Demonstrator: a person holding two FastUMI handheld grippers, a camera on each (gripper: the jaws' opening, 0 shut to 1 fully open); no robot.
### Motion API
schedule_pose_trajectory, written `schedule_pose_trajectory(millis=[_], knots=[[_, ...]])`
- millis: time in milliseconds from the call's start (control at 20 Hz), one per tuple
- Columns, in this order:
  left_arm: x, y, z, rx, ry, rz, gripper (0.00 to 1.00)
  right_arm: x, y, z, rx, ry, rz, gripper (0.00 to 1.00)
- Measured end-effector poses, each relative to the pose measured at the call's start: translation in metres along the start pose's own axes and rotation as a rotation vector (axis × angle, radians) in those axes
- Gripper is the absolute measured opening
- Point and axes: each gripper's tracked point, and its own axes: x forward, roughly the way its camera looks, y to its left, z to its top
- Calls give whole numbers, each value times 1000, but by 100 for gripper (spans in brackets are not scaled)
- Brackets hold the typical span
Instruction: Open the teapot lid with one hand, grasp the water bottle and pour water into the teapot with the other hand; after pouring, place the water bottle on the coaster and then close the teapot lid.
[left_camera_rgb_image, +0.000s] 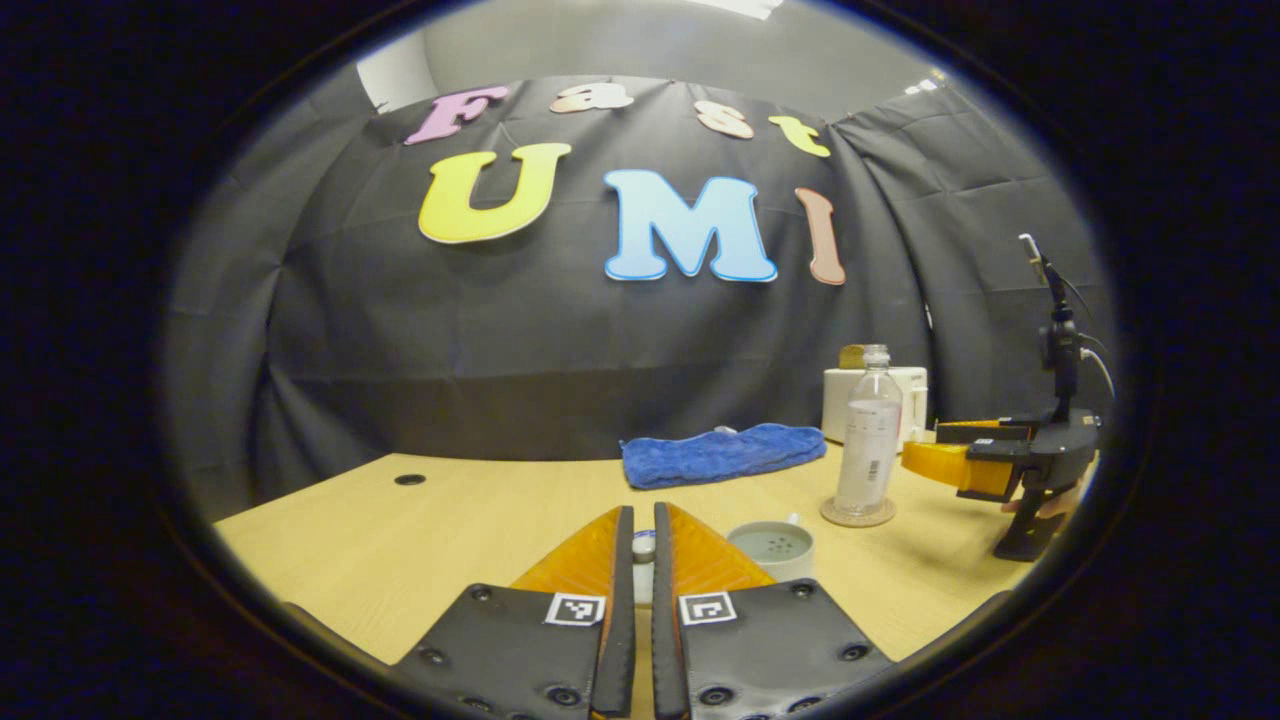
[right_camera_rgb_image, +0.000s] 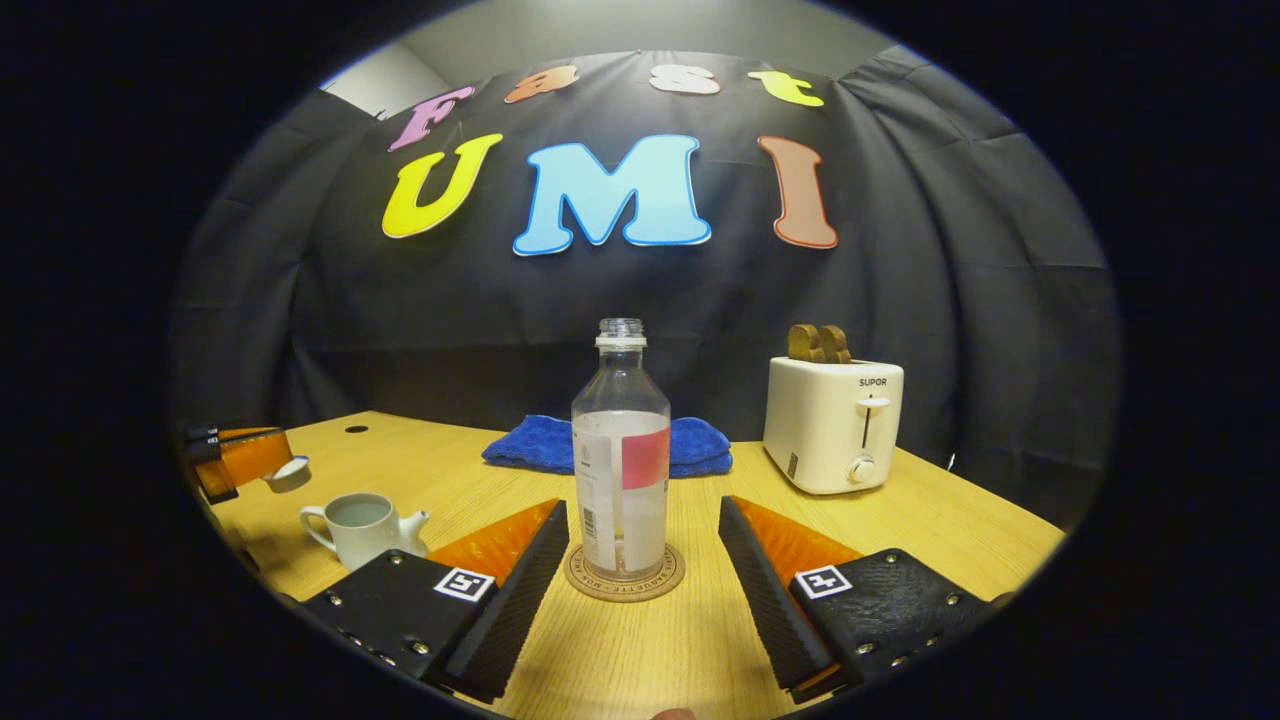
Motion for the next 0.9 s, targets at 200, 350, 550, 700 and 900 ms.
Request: schedule_pose_trajectory(millis=[200,350,550,700,900], knots=[[4,-12,0,-1,-1,-13,14,-25,0,4,-11,-43,-21,94],[6,-17,2,0,-2,-11,14,-39,3,2,-9,-43,-19,94],[10,-23,2,0,-2,-6,14,-49,6,0,-9,-41,-28,93],[15,-31,2,0,-3,-15,14,-54,8,0,-10,-43,-32,93],[23,-46,3,0,-4,-31,14,-55,9,0,-10,-43,-33,93]])
